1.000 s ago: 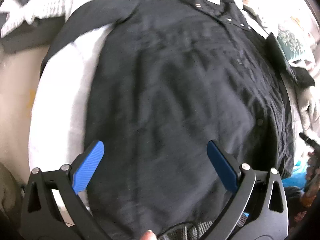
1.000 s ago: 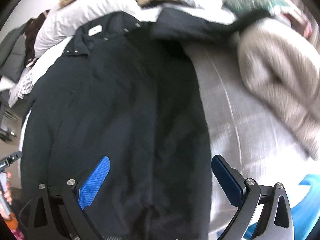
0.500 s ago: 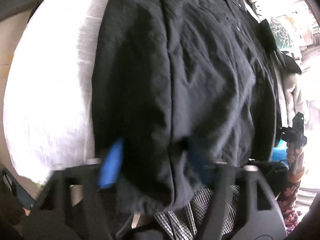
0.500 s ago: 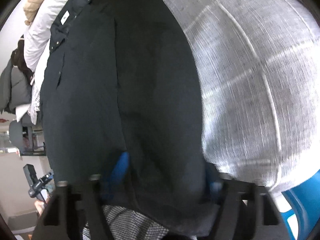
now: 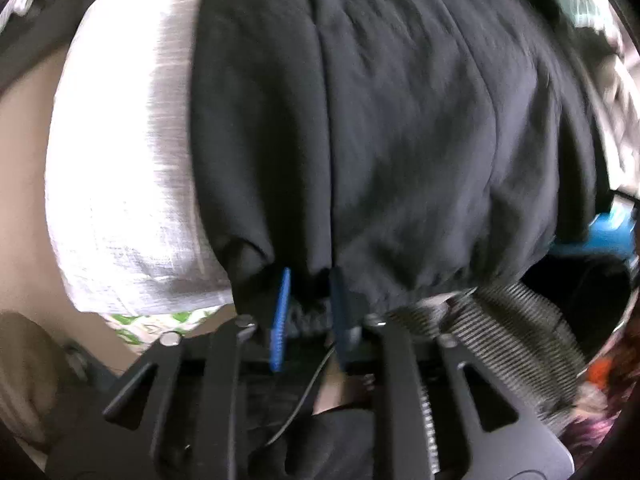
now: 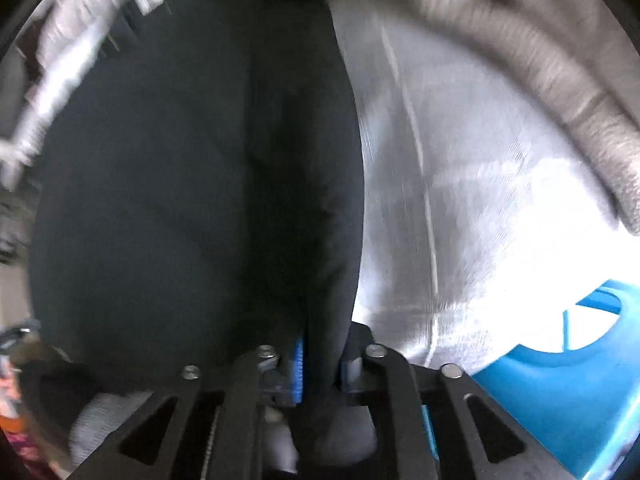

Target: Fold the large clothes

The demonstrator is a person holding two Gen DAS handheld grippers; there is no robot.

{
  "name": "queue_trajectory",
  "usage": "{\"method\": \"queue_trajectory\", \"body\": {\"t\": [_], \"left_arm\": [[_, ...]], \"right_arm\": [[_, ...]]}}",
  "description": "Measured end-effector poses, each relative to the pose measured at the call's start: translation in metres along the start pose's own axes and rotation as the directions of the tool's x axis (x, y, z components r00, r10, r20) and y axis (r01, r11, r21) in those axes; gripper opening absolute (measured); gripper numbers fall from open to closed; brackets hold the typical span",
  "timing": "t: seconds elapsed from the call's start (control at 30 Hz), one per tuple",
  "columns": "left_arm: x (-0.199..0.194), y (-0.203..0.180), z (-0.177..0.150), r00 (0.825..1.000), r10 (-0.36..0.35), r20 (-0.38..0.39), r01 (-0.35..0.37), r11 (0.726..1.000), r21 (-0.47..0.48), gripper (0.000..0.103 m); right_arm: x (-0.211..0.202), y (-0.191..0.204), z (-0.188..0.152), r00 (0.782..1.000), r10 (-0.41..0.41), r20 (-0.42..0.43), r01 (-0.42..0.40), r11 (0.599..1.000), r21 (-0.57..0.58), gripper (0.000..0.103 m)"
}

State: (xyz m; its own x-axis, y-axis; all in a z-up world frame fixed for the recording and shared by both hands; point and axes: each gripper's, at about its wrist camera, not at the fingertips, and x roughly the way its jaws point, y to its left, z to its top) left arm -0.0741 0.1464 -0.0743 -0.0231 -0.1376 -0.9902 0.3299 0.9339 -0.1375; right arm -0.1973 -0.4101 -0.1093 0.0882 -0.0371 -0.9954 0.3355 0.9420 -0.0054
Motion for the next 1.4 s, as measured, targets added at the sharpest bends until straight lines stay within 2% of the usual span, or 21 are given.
{"method": "queue_trajectory", "body": {"t": [0.1,0.13,0.17,0.27,0.33,0.43,0.5,0.53,0.57,0.63,0.7,0.77,0.83,0.93,1.03,1.1,1.2,1.27,1.33,1.37,1.4], "left_arm": [[-0.03,-0.01,-0.002,0.993,-0.012,0.113,0.009,1.0,0.025,0.056],[-0.047,-0.014,-0.001,0.983,0.002,0.185,-0.008,0.999,0.031,0.066],[-0.059,-0.018,0.0,0.971,0.016,0.238,-0.026,0.999,0.039,0.07],[-0.081,-0.047,0.017,0.929,-0.012,0.37,-0.03,0.994,0.108,0.073],[-0.077,-0.065,0.025,0.922,-0.07,0.38,0.008,0.987,0.162,0.073],[-0.056,-0.115,0.051,0.916,-0.162,0.367,0.06,0.96,0.274,0.073],[-0.039,-0.149,0.063,0.912,-0.218,0.348,0.081,0.926,0.368,0.073],[-0.033,-0.162,0.071,0.908,-0.234,0.347,0.083,0.913,0.399,0.069],[-0.024,-0.172,0.075,0.902,-0.26,0.346,0.091,0.895,0.437,0.056],[-0.008,-0.18,0.078,0.89,-0.34,0.305,0.156,0.854,0.497,0.028],[0.008,-0.183,0.077,0.887,-0.388,0.25,0.211,0.822,0.529,0.024],[0.022,-0.187,0.071,0.901,-0.371,0.225,0.183,0.795,0.579,0.024],[0.022,-0.182,0.068,0.888,-0.414,0.202,0.222,0.769,0.6,0.024],[0.02,-0.171,0.064,0.849,-0.519,0.1,0.378,0.727,0.573,0.024],[0.023,-0.181,0.044,0.826,-0.562,-0.04,0.469,0.646,0.602,0.024],[0.032,-0.2,0.019,0.846,-0.51,-0.156,0.474,0.584,0.659,0.024],[0.033,-0.219,-0.008,0.874,-0.438,-0.211,0.437,0.516,0.737,0.028],[0.032,-0.228,-0.009,0.888,-0.407,-0.213,0.417,0.519,0.746,0.033],[0.024,-0.228,-0.003,0.891,-0.41,-0.194,0.407,0.536,0.74,0.041],[0.017,-0.228,0.004,0.89,-0.421,-0.174,0.402,0.546,0.735,0.05],[0.01,-0.229,0.008,0.89,-0.432,-0.147,0.391,0.557,0.733,0.056]], "right_arm": [[-0.016,0.002,-0.002,0.997,-0.038,0.066,0.037,0.999,0.015,0.036],[-0.027,0.004,-0.005,0.993,-0.061,0.099,0.061,0.998,0.009,0.041],[-0.037,0.009,-0.005,0.988,-0.074,0.132,0.075,0.997,-0.002,0.044],[-0.073,0.032,-0.006,0.968,-0.039,0.248,0.056,0.996,-0.062,0.053],[-0.091,0.065,-0.001,0.947,0.065,0.315,-0.016,0.988,-0.155,0.054],[-0.092,0.116,0.007,0.925,0.236,0.299,-0.143,0.943,-0.3,0.054],[-0.085,0.159,0.012,0.903,0.341,0.26,-0.217,0.886,-0.409,0.053],[-0.08,0.177,0.015,0.892,0.378,0.247,-0.238,0.859,-0.453,0.048],[-0.076,0.189,0.022,0.883,0.399,0.248,-0.248,0.845,-0.475,0.042],[-0.06,0.211,0.033,0.854,0.463,0.238,-0.29,0.803,-0.521,0.019],[-0.043,0.211,0.037,0.844,0.493,0.21,-0.322,0.78,-0.536,0.014],[-0.019,0.221,0.033,0.889,0.439,0.133,-0.297,0.773,-0.561,0.011],[0.009,0.227,0.002,0.937,0.342,0.065,-0.229,0.746,-0.625,0.009],[0.004,0.231,-0.018,0.937,0.343,0.068,-0.213,0.714,-0.667,0.009],[0.001,0.225,-0.034,0.944,0.327,0.028,-0.22,0.693,-0.686,0.009],[0.001,0.223,-0.038,0.949,0.315,-0.004,-0.234,0.694,-0.681,0.009],[-0.002,0.209,-0.049,0.957,0.285,-0.056,-0.246,0.695,-0.675,0.009],[-0.01,0.204,-0.049,0.964,0.259,-0.061,-0.233,0.708,-0.666,0.013],[-0.025,0.194,-0.047,0.968,0.249,-0.011,-0.195,0.728,-0.657,0.027],[-0.035,0.183,-0.037,0.967,0.251,0.036,-0.169,0.744,-0.647,0.031],[-0.043,0.179,-0.034,0.965,0.255,0.066,-0.156,0.755,-0.636,0.043]]}}
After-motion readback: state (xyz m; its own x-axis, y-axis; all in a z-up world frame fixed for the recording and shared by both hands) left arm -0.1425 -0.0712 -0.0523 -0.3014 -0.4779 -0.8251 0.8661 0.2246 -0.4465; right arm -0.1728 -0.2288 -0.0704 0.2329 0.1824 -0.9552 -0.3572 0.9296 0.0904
